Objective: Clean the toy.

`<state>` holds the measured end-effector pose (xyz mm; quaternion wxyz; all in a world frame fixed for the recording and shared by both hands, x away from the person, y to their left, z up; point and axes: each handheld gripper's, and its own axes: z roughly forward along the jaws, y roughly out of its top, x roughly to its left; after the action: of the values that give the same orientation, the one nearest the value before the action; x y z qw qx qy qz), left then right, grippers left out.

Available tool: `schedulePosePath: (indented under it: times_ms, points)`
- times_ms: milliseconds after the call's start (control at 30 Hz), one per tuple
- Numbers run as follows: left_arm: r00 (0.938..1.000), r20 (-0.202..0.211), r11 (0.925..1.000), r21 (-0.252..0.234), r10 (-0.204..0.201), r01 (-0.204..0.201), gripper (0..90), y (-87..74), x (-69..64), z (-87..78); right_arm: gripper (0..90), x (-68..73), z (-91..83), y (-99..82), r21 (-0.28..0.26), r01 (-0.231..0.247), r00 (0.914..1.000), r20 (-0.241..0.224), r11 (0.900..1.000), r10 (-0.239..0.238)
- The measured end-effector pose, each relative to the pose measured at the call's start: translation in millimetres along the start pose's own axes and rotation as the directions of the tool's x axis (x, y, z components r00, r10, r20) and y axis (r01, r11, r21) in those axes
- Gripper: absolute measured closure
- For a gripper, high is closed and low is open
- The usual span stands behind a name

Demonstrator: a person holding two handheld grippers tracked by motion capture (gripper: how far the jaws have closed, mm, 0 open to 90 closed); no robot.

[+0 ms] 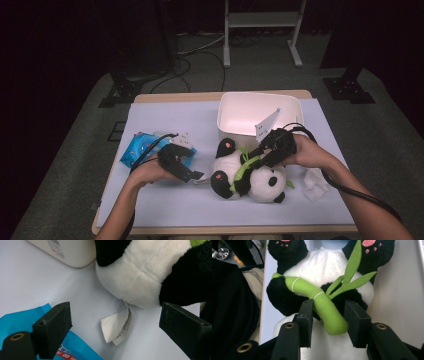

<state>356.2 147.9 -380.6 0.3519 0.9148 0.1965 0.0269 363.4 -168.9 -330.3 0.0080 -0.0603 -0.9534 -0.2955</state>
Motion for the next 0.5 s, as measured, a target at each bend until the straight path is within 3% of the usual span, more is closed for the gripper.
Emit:
schedulePosePath:
  times_ms: [300,500]
  points:
    - [0.9999,-0.001,0.9998,0.014,0.013,-0.013,10.1,3.8,0.4,-1.8,72.4,3.2,-0.9,-2.4,-0.013,-0.002,1.0,-0.007,0.9999,0.002]
    - [0.9999,0.004,0.9996,0.024,0.011,-0.011,10.1,3.1,2.3,0.2,73.8,6.0,-2.8,-2.7,-0.025,0.012,0.9999,0.0,0.9996,-0.012]
